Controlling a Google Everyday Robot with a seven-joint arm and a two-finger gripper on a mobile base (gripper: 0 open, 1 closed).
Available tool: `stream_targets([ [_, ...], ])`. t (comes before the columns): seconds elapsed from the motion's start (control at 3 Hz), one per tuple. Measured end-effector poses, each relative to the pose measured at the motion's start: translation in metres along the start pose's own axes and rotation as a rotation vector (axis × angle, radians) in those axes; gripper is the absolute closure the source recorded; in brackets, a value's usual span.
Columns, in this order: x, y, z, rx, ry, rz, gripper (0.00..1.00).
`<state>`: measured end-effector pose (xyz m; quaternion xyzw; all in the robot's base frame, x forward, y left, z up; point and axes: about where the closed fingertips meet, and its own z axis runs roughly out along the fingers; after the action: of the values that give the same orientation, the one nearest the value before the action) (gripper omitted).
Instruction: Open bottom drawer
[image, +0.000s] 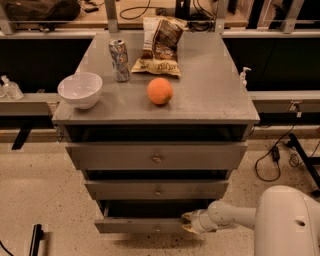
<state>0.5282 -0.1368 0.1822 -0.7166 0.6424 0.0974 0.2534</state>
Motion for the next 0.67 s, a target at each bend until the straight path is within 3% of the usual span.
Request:
stream_targets([
  [0.33, -0.001, 0.0015, 0.0016, -0.003, -0.002, 0.0, 0.12],
  [0.67, -0.0018, 0.0026, 0.0027, -0.005, -0.003, 0.0, 0.0],
])
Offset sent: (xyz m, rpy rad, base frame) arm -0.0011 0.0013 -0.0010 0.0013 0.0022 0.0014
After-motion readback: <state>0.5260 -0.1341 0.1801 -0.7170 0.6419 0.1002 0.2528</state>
